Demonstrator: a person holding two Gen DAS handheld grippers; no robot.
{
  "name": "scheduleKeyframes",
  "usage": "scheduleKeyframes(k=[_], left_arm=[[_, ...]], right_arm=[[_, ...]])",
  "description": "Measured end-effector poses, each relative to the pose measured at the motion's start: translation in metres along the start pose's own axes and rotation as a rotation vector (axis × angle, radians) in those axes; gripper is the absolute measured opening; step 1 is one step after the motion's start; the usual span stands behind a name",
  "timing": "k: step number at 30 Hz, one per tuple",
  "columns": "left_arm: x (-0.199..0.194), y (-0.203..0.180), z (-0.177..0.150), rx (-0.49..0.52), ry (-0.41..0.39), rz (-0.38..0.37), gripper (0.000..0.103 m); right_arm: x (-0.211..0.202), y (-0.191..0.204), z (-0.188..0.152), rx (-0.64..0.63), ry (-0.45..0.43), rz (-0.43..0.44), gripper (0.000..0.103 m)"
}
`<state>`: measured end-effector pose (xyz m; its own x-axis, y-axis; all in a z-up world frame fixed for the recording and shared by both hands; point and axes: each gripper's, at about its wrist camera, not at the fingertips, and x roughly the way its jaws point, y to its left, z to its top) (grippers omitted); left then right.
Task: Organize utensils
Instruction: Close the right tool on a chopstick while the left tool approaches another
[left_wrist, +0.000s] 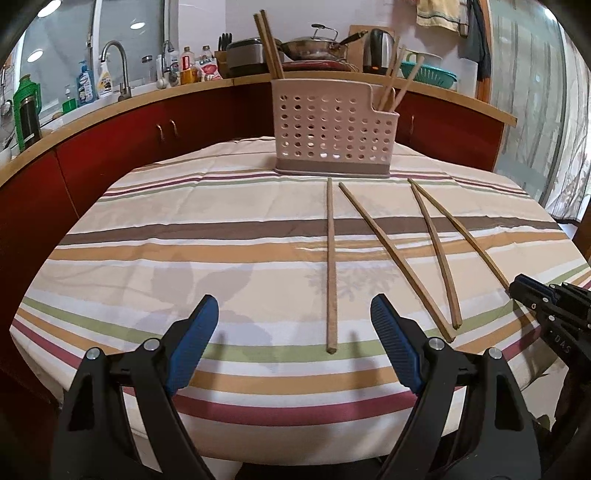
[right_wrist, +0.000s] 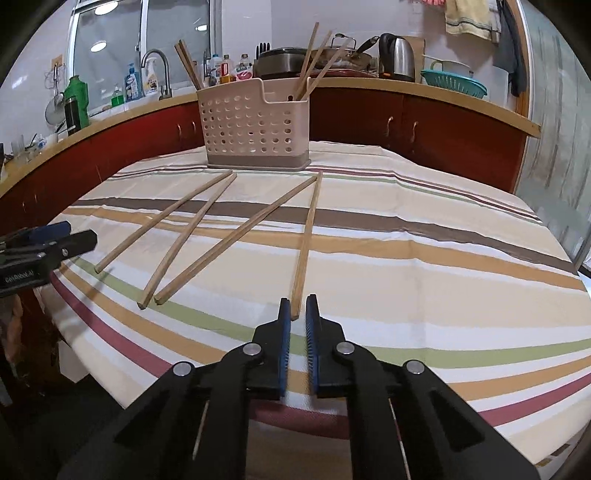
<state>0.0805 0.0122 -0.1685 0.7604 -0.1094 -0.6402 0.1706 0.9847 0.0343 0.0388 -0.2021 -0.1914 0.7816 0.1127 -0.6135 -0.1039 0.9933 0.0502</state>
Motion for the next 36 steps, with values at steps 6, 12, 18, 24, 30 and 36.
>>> scheduleKeyframes(k=[6, 12, 18, 24, 30, 36], left_arm=[[0.006, -0.007, -0.001, 0.015, 0.024, -0.005, 0.083], [0.014, -0.013, -0.003, 0.033, 0.048, -0.005, 0.080], [0.024, -0.015, -0.007, 0.041, 0.098, -0.024, 0.061], [0.027, -0.013, -0.007, 0.031, 0.091, -0.063, 0.055], [0.029, -0.013, -0.006, 0.040, 0.085, -0.070, 0.056], [0.030, -0.013, -0.006, 0.049, 0.078, -0.089, 0.050]], right_arm=[[0.003, -0.005, 0.001, 0.018, 0.006, 0.027, 0.010], [0.002, -0.013, 0.000, 0.044, 0.004, 0.037, 0.005], [0.002, -0.014, -0.001, 0.045, -0.008, 0.054, 0.010], [0.003, -0.015, -0.001, 0.050, -0.015, 0.059, 0.023], [0.006, -0.015, 0.000, 0.053, -0.019, 0.065, 0.023], [0.008, -0.018, 0.001, 0.059, -0.018, 0.067, 0.014]])
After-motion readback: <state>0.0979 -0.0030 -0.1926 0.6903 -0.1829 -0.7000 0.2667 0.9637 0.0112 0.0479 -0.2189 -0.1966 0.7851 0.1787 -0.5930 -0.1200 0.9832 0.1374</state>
